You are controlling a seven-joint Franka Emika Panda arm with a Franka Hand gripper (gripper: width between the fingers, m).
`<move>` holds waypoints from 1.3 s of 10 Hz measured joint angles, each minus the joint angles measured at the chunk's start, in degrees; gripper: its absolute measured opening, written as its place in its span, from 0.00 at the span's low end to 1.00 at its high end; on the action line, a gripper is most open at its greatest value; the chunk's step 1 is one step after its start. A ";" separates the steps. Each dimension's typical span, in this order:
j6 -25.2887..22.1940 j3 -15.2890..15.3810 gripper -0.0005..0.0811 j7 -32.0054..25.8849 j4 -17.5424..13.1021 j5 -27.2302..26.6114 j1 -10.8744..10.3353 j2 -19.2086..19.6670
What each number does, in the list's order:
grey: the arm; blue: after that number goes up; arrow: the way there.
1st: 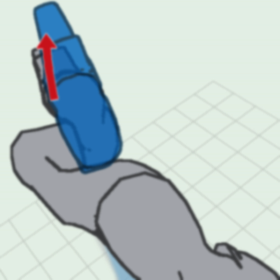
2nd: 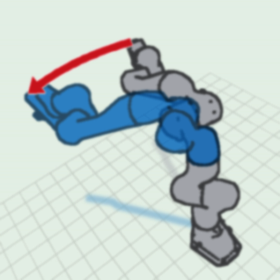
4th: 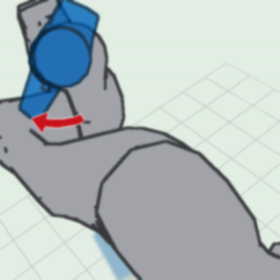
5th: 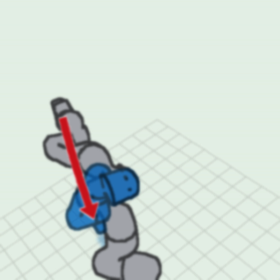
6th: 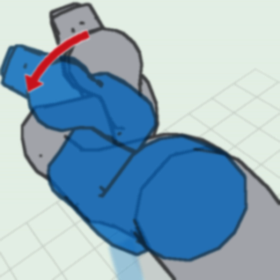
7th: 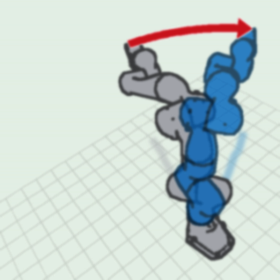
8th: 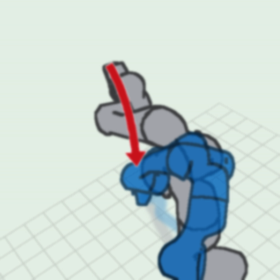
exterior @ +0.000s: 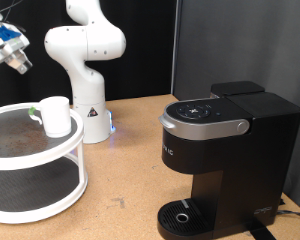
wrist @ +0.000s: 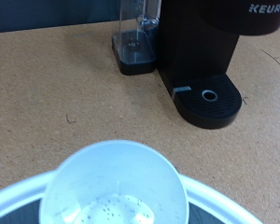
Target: Make a cup of coffee with the keurig machine
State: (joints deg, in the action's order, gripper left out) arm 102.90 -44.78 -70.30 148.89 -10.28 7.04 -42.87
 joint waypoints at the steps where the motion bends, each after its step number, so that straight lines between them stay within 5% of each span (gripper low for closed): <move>1: 1.62 -0.49 0.31 -0.39 0.95 0.05 -0.02 0.64; 2: 2.68 -0.78 0.31 -0.92 1.69 0.08 -0.05 1.51; 3: 4.17 -1.15 0.52 -1.78 2.59 0.09 -0.13 2.50; 4: 6.20 -1.52 0.52 -2.96 3.78 0.09 -0.33 3.60; 5: 8.31 -1.88 0.74 -4.20 5.13 0.09 -0.66 4.90; 6: 10.42 -2.30 0.74 -5.64 6.43 0.09 -1.10 6.29; 7: 12.41 -2.92 0.92 -7.18 7.62 0.08 -1.65 7.59; 13: 16.02 -6.30 0.98 -12.98 10.62 -2.61 -3.67 9.68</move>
State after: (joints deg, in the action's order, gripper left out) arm 118.92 -51.08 -83.29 159.51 -12.89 3.36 -33.19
